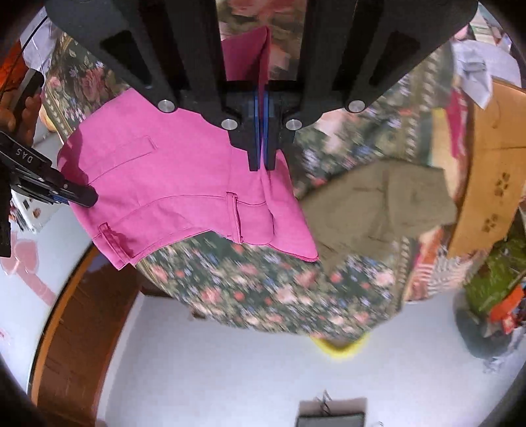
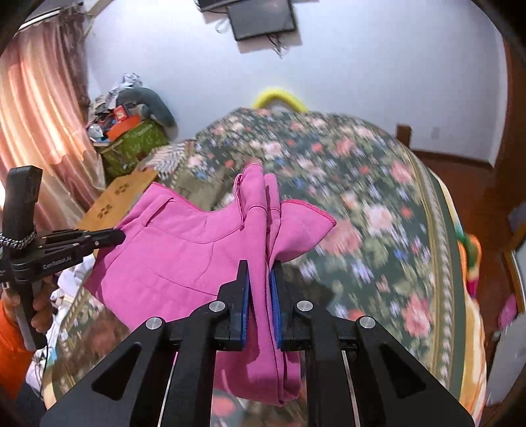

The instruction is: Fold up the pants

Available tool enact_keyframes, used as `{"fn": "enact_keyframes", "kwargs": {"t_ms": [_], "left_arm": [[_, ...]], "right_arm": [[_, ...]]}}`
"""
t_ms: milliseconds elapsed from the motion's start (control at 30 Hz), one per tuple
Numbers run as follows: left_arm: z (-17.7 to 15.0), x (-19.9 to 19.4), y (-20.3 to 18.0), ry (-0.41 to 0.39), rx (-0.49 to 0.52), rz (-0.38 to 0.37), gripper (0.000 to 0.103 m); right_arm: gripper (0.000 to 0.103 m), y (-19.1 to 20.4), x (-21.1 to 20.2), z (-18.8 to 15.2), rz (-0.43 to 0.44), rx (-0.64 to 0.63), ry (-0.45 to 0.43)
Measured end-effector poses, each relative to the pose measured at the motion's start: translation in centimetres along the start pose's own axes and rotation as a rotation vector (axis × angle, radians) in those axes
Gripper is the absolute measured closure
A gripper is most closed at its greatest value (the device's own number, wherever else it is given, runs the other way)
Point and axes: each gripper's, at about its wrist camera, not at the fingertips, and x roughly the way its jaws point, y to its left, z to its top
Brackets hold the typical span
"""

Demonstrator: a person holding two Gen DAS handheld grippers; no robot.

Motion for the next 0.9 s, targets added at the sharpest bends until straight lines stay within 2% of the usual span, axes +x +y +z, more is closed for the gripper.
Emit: {"fn": "enact_keyframes", "kwargs": {"t_ms": [267,500,733,833,900], "left_arm": [[3.3,-0.6,7.3,-0.072,-0.025,0.131,0.102],[5.8,2.2,14.3,-0.092,-0.091,0.218,0.102],[6.0,7.9,19.3,-0.038,-0.121,0.298,0.102],[5.8,10.3,21.0,-0.015,-0.139,0.318,0.102],[5.5,11.7,22.1,0.002,-0.164,0.314,0.102]], "right_arm": [[0.093,5.4,5.5,5.7,0.050,-0.060,-0.042],[0.093,9.8,11.9,10.2,0.066,-0.137,-0.023],[0.093,12.1,18.7,10.8,0.054,-0.154,0.024],[0.093,12.7,22.1,10.4,0.043,-0.158,0.069],[0.093,12.9,24.4,9.9,0.037,-0.168,0.131]]}}
